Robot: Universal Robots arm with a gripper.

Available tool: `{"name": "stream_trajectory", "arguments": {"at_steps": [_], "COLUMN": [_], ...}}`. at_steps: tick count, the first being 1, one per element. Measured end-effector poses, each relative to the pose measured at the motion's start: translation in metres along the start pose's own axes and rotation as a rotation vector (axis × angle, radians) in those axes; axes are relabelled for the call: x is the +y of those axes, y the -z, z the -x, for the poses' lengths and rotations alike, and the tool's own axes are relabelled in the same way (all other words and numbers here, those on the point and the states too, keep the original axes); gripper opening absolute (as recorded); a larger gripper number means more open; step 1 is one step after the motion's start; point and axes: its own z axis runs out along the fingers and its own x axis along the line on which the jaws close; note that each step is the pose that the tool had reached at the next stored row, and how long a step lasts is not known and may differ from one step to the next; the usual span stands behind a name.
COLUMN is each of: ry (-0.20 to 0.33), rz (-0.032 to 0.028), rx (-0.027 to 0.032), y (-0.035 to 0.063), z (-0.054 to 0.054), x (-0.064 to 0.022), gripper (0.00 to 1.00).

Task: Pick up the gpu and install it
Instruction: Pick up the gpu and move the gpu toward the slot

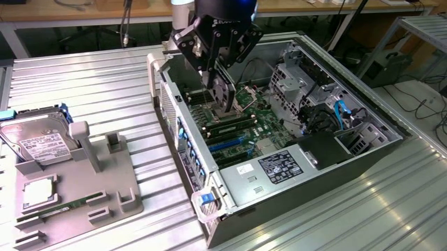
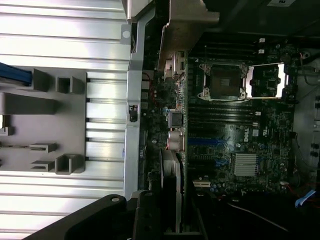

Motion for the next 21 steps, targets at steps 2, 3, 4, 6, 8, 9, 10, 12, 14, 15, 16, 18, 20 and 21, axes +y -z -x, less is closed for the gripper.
{"name": "stream_trajectory", "arguments": {"at_steps": [2, 3, 4, 6, 8, 9, 10, 12, 14, 15, 16, 18, 20, 21], "ry": [0.0, 0.0, 0.0, 0.0, 0.0, 0.0, 0.0, 0.0, 0.0, 0.0, 0.0, 0.0, 0.0, -0.001], "rz": [0.0, 0.0, 0.0, -0.0001, 0.0, 0.0, 0.0, -0.0001, -0.0001, 0.0, 0.0, 0.0, -0.0001, 0.0], "rx": [0.0, 0.0, 0.0, 0.0001, 0.0001, 0.0001, 0.0001, 0.0002, 0.0002, 0.0002, 0.0002, 0.0002, 0.0003, 0.0003], "y": [0.0, -0.0001, -0.0001, -0.0001, -0.0002, -0.0002, -0.0003, -0.0003, -0.0004, -0.0004, -0.0004, -0.0005, -0.0006, -0.0006], "z": [0.002, 0.003, 0.005, 0.007, 0.01, 0.012, 0.013, 0.016, 0.019, 0.02, 0.021, 0.025, 0.028, 0.03], "x": [-0.0001, -0.0002, -0.0002, -0.0003, -0.0005, -0.0006, -0.0006, -0.0007, -0.0009, -0.001, -0.001, -0.0012, -0.0013, -0.0014], "gripper": [0.28, 0.28, 0.28, 0.28, 0.28, 0.28, 0.28, 0.28, 0.28, 0.28, 0.28, 0.28, 0.28, 0.28]}}
